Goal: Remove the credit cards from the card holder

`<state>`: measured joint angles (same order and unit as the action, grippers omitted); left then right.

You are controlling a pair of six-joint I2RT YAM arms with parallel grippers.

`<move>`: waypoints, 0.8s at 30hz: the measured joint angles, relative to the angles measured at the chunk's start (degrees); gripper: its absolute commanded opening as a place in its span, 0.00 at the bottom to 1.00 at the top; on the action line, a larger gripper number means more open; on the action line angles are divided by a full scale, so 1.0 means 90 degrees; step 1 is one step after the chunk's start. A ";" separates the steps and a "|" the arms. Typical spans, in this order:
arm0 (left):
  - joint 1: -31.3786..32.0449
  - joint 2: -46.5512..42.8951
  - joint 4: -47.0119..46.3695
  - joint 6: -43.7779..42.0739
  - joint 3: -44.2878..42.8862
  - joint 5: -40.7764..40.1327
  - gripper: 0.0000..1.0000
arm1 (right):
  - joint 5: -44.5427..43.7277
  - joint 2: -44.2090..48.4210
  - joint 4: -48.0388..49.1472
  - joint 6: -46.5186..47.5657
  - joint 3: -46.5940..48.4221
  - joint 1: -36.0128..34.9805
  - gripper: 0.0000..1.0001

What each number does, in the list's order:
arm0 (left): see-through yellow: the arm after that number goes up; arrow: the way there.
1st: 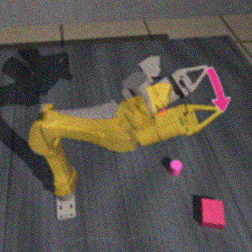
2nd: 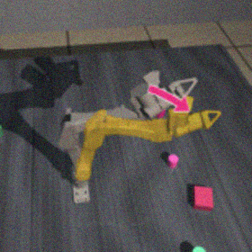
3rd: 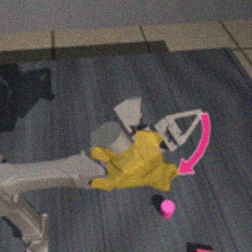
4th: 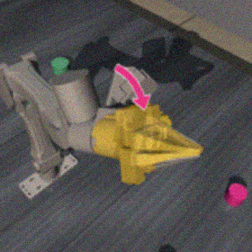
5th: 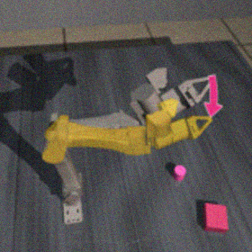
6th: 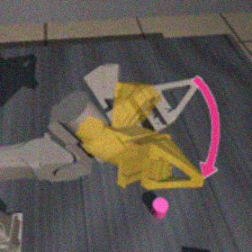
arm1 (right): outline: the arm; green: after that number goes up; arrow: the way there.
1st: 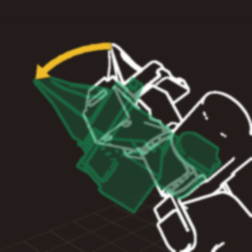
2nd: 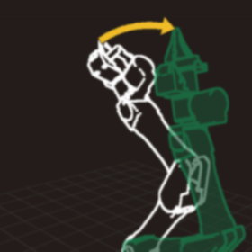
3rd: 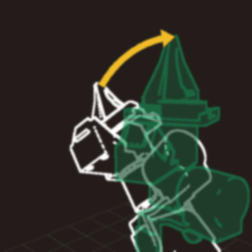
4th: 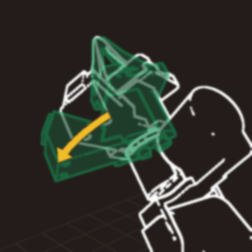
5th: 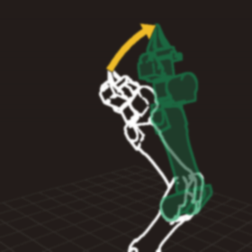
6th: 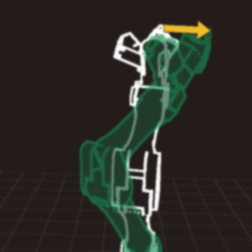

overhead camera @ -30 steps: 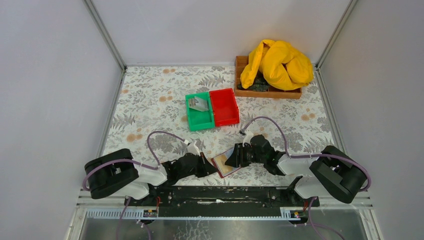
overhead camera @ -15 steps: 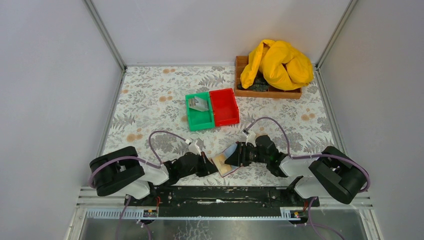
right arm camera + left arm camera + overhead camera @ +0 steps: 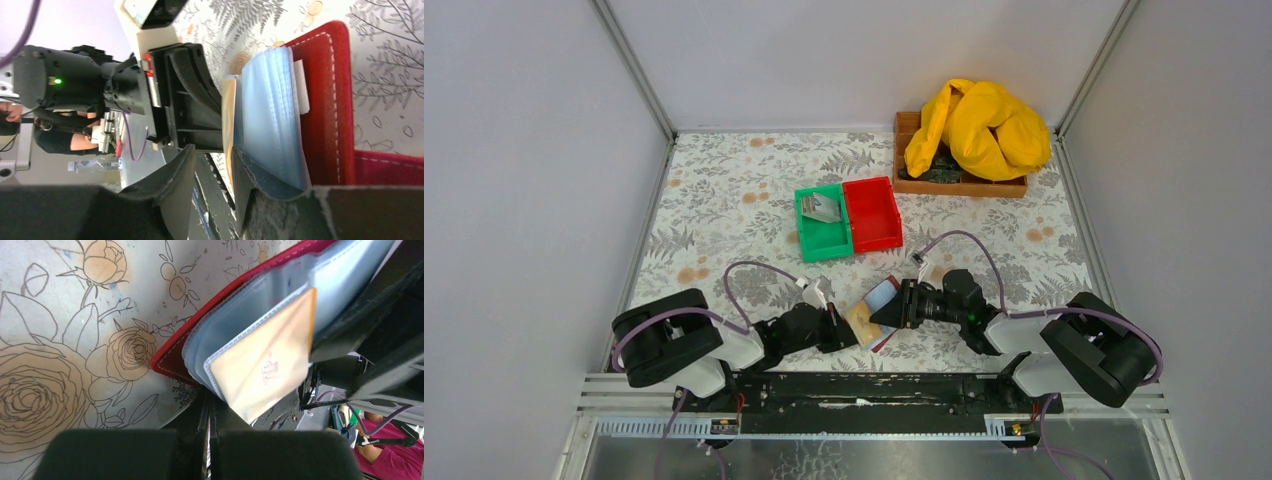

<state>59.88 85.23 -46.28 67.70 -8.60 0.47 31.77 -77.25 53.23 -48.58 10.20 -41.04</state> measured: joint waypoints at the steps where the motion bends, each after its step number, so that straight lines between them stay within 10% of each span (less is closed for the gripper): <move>1: -0.0012 0.0015 -0.0017 0.0000 0.0000 0.0017 0.00 | 0.0053 -0.0019 0.0090 -0.0036 -0.0005 0.0010 0.38; 14: -0.0034 0.0321 -0.0231 0.0007 -0.0153 0.0138 0.00 | 0.0748 -0.0486 0.0962 -0.0398 -0.0049 -0.0019 0.36; 24: -0.0078 0.0423 -0.0321 -0.0015 -0.0192 0.0226 0.00 | -0.0474 0.1061 -0.2239 0.1314 0.0338 -0.0029 0.37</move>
<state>59.18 89.03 -49.17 67.57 -10.33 2.50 27.51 -67.70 33.08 -36.75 13.23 -41.30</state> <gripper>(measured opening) 0.009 0.365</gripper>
